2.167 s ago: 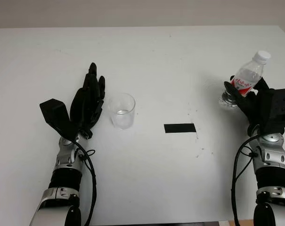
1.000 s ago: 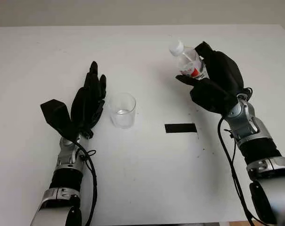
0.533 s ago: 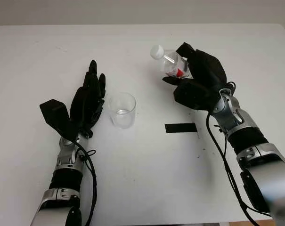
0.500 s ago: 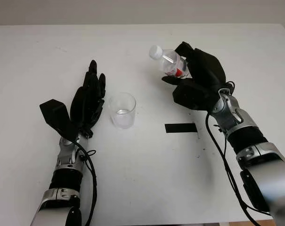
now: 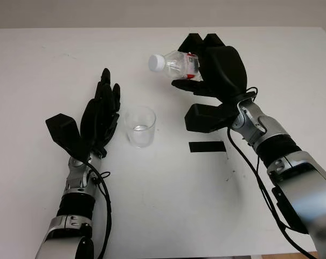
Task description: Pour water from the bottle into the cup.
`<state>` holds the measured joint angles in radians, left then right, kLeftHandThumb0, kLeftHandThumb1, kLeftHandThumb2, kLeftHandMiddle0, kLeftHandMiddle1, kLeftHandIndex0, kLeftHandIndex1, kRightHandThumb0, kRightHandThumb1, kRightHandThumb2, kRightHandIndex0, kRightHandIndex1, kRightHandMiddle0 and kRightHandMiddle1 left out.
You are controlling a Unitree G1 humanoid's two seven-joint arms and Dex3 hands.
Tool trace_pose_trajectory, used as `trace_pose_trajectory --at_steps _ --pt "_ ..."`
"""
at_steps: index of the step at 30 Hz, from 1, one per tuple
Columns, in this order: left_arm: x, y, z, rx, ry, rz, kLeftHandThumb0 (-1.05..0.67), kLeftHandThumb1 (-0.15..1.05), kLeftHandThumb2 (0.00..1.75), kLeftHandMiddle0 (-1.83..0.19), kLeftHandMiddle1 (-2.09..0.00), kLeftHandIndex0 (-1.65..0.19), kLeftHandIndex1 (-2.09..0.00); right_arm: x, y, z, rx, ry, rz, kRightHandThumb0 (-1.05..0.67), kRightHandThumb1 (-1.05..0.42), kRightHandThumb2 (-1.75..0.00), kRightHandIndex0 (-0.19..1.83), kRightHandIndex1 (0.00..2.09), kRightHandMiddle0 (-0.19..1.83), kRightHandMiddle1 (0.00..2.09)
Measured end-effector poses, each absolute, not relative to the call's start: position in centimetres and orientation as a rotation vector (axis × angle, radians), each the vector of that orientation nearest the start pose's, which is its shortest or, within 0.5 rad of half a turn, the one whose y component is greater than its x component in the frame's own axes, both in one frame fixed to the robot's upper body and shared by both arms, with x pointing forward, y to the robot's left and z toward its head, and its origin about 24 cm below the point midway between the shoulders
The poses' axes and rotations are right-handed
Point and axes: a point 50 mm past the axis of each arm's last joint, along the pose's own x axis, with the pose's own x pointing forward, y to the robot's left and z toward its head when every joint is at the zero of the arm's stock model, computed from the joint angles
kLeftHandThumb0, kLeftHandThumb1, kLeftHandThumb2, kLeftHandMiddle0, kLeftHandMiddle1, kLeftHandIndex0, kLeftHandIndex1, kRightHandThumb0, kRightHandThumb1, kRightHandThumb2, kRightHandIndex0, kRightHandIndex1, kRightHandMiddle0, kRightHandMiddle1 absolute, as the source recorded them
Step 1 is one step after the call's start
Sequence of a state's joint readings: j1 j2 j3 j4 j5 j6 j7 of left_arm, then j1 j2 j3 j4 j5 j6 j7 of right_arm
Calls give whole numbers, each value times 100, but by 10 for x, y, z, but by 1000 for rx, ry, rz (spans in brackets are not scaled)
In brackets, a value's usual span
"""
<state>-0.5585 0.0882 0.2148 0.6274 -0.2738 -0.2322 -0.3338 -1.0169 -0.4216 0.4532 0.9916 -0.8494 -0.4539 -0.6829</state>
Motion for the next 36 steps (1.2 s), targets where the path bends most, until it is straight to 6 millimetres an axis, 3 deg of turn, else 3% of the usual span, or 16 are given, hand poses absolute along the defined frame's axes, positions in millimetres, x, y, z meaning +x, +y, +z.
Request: trace_pose_trajectory --at_steps 7,18,29,36 --pt "350 166 87 -231 -208 -205 -87 105 70 16 -5 18 -4 387 -131 179 -1390 -965 0 -48 -105 -43 126 209 80 209" --pt "350 165 87 -238 -210 -206 -88 105 68 15 -6 18 -4 383 -126 188 -1494 -1177 19 -51 -105 -37 124 209 77 209" --pt "350 164 87 -240 -214 -204 -87 105 69 16 -5 19 -3 380 -125 187 -1610 -1346 -2 -51 -105 -49 115 209 55 209" --pt "350 164 86 -239 -216 -206 -87 105 69 17 -5 19 -3 378 -121 196 -1653 -1495 -56 -51 -105 -49 121 209 59 209"
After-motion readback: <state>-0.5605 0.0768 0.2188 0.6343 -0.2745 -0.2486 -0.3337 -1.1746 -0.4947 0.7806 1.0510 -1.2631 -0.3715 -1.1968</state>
